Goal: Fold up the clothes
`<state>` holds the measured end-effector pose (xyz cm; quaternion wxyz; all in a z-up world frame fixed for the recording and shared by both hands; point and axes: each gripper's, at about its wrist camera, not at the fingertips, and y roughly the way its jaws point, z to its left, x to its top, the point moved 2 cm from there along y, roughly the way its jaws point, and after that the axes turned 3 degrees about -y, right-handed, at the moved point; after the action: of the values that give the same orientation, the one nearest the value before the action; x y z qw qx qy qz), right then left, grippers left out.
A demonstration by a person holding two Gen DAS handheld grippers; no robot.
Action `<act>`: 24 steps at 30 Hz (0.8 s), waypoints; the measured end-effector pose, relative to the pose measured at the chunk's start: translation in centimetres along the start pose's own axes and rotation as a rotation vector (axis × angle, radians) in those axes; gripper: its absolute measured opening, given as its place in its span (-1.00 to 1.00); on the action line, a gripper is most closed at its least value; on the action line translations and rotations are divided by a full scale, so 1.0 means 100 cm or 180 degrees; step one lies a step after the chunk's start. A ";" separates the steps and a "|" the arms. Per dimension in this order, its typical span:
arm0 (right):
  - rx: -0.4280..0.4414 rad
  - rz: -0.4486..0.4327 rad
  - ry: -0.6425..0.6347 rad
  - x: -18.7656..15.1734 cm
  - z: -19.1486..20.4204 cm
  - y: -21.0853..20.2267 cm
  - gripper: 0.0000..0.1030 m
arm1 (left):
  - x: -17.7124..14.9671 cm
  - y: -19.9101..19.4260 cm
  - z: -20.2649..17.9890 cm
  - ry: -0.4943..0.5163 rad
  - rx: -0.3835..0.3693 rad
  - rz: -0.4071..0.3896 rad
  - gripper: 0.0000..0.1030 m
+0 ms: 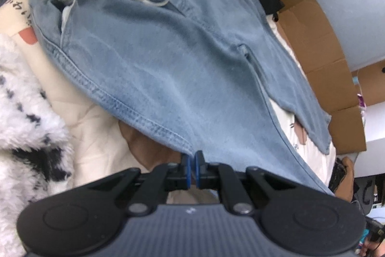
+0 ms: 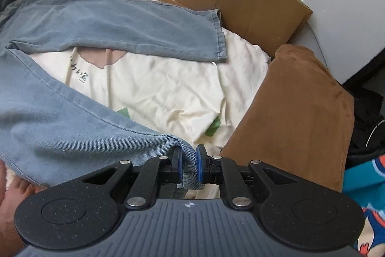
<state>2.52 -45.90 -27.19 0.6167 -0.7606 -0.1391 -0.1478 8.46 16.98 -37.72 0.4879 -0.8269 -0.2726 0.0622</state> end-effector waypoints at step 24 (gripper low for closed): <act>-0.0268 -0.0189 0.0983 -0.021 -0.027 0.035 -0.29 | 0.039 -0.039 0.025 -0.0130 0.0308 -0.0245 -0.59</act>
<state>1.78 -49.31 -30.65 0.5937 -0.7496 -0.0587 -0.2867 9.34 22.35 -35.08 0.5236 -0.7899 -0.3107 0.0734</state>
